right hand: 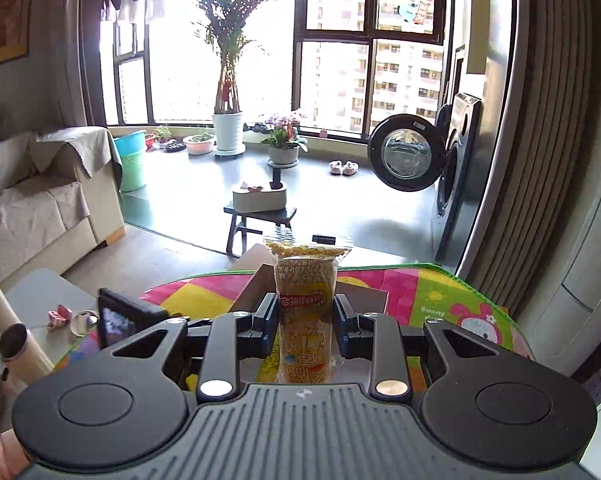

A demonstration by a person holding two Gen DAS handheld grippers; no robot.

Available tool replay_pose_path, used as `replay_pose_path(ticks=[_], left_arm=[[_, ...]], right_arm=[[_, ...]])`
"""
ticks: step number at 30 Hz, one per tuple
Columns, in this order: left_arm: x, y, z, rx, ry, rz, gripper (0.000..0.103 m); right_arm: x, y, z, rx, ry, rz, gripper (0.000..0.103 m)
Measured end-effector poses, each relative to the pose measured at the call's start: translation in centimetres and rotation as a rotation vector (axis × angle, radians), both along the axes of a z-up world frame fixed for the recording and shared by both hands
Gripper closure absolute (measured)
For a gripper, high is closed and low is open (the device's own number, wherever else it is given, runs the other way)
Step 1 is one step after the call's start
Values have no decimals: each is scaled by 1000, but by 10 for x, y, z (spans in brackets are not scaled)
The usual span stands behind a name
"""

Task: Organize objects
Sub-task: 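Lower the yellow stick snack into the box and open the right tool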

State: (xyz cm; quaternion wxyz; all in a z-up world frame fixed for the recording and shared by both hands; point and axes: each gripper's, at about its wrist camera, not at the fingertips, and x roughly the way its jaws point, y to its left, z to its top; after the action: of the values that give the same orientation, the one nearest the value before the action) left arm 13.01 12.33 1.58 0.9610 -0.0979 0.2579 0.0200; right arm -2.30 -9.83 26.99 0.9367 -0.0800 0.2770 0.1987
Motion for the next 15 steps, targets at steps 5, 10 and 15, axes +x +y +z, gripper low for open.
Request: replay_pose_path(ticks=[5, 10, 15], left_arm=[[0, 0, 0, 1, 0, 0, 89], [0, 0, 0, 1, 0, 0, 88], [0, 0, 0, 0, 0, 0, 88]], right_arm=[[52, 17, -35, -71, 76, -67, 75], [91, 26, -71, -125, 184, -114, 75], [107, 24, -101, -145, 246, -155, 75]])
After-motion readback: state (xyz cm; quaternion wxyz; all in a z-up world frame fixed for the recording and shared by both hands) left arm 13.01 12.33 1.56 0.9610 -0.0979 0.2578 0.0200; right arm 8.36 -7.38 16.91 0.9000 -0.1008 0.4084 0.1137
